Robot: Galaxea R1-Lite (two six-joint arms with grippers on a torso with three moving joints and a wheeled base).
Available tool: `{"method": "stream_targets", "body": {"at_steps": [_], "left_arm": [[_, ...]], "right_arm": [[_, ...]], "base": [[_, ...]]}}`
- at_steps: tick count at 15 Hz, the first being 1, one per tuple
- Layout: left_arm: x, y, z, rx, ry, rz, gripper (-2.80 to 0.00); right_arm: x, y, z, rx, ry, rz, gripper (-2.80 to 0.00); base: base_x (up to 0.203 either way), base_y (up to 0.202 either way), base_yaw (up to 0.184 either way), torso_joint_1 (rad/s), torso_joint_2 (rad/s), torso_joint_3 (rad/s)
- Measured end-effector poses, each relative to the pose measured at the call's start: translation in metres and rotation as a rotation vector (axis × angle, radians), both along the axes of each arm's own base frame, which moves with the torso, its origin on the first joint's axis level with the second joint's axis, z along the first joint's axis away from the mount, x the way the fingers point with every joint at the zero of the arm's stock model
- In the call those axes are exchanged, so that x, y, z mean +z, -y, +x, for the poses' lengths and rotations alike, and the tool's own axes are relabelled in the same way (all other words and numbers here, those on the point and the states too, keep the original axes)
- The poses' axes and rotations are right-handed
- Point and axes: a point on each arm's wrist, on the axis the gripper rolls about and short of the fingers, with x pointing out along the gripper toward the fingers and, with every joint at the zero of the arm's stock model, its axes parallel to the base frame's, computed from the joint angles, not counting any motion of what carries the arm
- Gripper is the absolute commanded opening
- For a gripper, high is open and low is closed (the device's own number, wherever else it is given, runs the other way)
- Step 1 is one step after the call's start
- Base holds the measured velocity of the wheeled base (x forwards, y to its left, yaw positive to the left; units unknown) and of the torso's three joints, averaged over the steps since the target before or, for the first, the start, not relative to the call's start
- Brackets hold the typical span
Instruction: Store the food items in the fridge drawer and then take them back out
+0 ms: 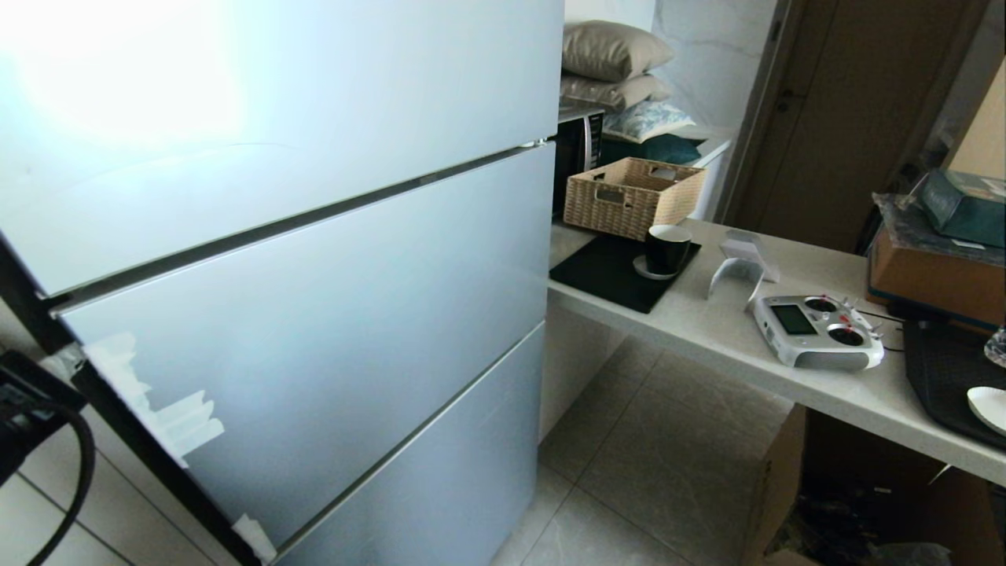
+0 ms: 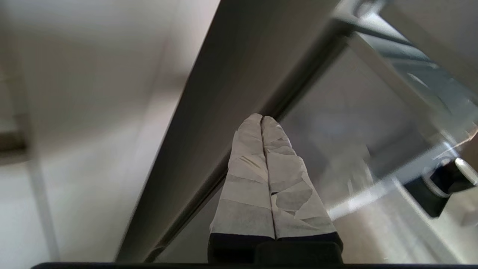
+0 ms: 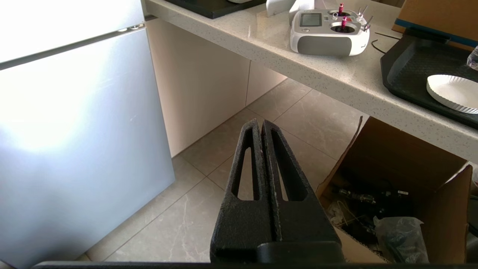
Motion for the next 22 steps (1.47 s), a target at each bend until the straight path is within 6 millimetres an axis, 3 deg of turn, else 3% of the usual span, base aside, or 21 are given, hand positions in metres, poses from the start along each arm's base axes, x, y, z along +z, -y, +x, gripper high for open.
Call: {"method": "stream_targets", "body": {"at_steps": [6, 22], "left_arm": [[-0.007, 0.002, 0.014, -0.062, -0.032, -0.02, -2.8], [-0.024, 0.01, -0.012, -0.229, -0.048, -0.043, -2.8]], "right_arm": [[0.0, 0.0, 0.0, 0.0, 0.0, 0.0, -2.8], [0.0, 0.0, 0.0, 0.0, 0.0, 0.0, -2.8]], "base": [[0.0, 0.0, 0.0, 0.0, 0.0, 0.0], [0.0, 0.0, 0.0, 0.0, 0.0, 0.0]]}}
